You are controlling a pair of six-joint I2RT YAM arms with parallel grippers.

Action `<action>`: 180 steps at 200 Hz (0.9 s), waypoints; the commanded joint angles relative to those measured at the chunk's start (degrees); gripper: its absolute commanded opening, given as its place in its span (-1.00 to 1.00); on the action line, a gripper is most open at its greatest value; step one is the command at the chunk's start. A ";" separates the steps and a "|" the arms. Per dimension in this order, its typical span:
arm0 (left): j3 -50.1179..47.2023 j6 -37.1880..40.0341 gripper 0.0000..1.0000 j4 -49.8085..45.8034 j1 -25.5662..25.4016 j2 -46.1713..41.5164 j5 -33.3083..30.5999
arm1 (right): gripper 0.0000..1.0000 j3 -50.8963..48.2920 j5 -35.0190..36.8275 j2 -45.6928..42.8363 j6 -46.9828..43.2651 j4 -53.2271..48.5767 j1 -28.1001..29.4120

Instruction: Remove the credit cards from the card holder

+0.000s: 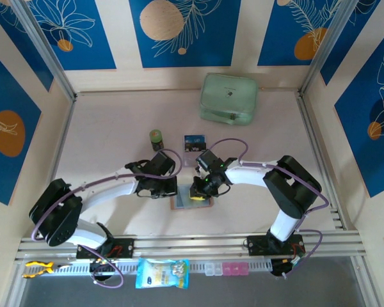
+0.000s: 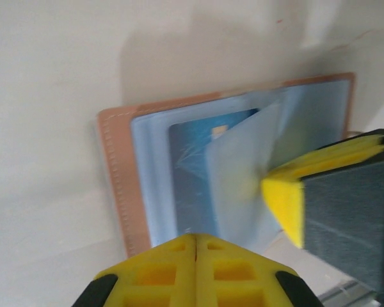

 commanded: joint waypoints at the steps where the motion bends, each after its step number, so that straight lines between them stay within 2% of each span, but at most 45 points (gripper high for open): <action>1: 2.11 -0.90 -0.83 3.24 -0.41 1.51 3.24 | -0.67 -1.17 -0.96 -0.63 0.73 -0.48 -0.28; 63: 1.75 -1.76 -0.52 5.62 -1.11 6.12 3.84 | -0.67 -1.73 -1.17 -1.26 0.91 -0.26 -0.59; 105: -0.02 -3.43 -0.52 9.92 -1.12 7.60 6.07 | -0.67 -1.88 -1.52 -1.54 1.16 0.05 -0.56; 141: -0.47 -3.73 -0.51 9.28 -1.19 8.28 6.16 | -0.68 -1.45 -1.62 -1.43 1.09 -0.03 -0.47; 180: -0.55 -3.73 -0.44 5.56 -1.11 5.72 2.56 | -0.67 -1.27 -1.56 -1.20 1.16 -0.05 -0.20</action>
